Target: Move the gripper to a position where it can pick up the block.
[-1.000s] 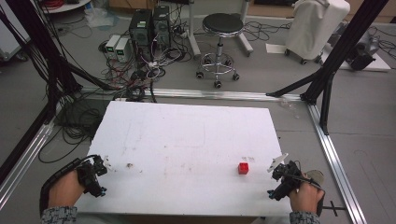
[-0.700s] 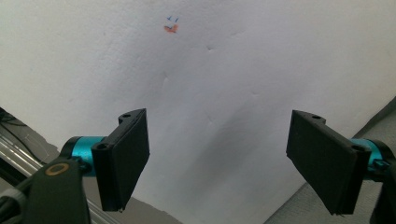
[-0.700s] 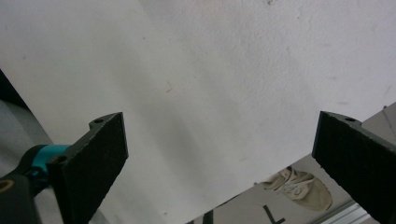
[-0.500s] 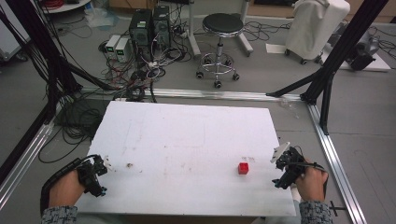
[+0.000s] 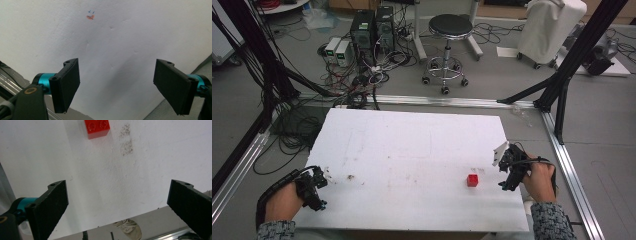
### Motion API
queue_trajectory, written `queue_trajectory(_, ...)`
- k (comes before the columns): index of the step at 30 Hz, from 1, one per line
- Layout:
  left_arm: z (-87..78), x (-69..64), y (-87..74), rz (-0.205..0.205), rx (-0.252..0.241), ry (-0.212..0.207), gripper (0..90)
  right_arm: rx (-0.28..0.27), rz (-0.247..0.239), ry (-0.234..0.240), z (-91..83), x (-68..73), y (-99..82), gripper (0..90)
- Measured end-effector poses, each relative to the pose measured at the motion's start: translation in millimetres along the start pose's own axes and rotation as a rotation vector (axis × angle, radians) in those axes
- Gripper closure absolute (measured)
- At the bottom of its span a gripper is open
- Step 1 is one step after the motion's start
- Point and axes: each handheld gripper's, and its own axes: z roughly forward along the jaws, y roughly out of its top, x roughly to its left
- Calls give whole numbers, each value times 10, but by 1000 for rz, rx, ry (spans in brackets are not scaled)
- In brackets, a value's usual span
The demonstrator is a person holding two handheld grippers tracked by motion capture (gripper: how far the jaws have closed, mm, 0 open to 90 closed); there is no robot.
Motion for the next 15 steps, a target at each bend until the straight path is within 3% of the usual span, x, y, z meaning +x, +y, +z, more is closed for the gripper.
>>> queue_trajectory(7,0,0,15,9,3,-2,216,19,-57,17,26,-65,172,26)
queue_trajectory(9,3,-2,15,8,0,0,215,38,-94,30,72,-85,256,26)
queue_trajectory(15,1,-1,9,6,1,1,215,57,-112,44,182,-89,371,26)
